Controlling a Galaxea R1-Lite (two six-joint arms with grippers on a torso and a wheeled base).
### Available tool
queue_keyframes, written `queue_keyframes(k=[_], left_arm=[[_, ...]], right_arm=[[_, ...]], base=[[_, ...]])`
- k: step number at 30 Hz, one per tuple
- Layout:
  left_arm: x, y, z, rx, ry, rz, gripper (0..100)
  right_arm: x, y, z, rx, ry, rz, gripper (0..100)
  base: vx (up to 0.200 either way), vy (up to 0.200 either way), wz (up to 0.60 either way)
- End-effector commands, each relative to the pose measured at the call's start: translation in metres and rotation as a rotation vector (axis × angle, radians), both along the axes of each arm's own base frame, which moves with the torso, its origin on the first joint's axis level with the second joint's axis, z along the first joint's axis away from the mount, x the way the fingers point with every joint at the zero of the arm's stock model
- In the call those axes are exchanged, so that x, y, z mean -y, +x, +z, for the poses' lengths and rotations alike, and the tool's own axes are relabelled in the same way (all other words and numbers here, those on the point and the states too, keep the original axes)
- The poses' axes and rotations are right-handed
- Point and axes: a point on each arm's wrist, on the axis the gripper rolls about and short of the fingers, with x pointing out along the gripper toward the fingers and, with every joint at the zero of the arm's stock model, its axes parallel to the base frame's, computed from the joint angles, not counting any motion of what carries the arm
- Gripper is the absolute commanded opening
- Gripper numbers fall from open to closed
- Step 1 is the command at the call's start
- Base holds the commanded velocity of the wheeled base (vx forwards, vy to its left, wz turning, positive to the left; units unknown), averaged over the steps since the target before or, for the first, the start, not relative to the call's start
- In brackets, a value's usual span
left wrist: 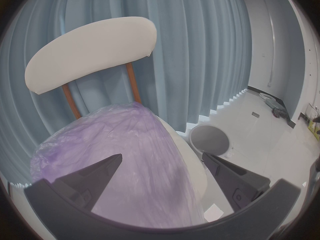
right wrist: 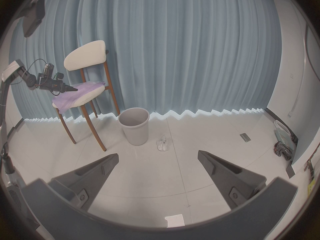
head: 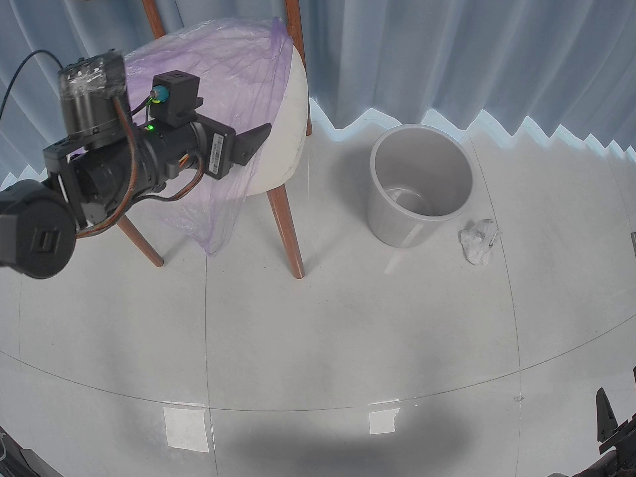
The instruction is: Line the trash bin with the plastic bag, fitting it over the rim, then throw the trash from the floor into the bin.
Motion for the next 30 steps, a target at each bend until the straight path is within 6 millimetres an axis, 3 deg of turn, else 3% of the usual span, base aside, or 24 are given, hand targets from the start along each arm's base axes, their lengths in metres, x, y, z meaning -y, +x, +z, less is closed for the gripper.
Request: queue_keyframes(k=[1,15,29,30], left_arm=[[0.018,0.030,-0.008,-0.018,-0.023,0.043,100],[0.026,0.056,-0.023,-0.045,-0.015,0.111,100],[0.025,0.059,-0.009,-0.015,-0.070,0.139,100],[0.025,0.059,-0.009,-0.016,-0.075,0.139,0]], right_arm=[[0.000,0.000,-0.005,0.000,0.000,0.000,100],[0.000,0.000,-0.005,0.000,0.000,0.000,100],[0.000,0.000,-0.005,0.000,0.000,0.000,100],[0.000,0.000,-0.005,0.000,0.000,0.000,100]], base=[[0.000,0.000,0.00],[0.000,0.000,0.00],[0.000,0.000,0.00],[0.000,0.000,0.00]])
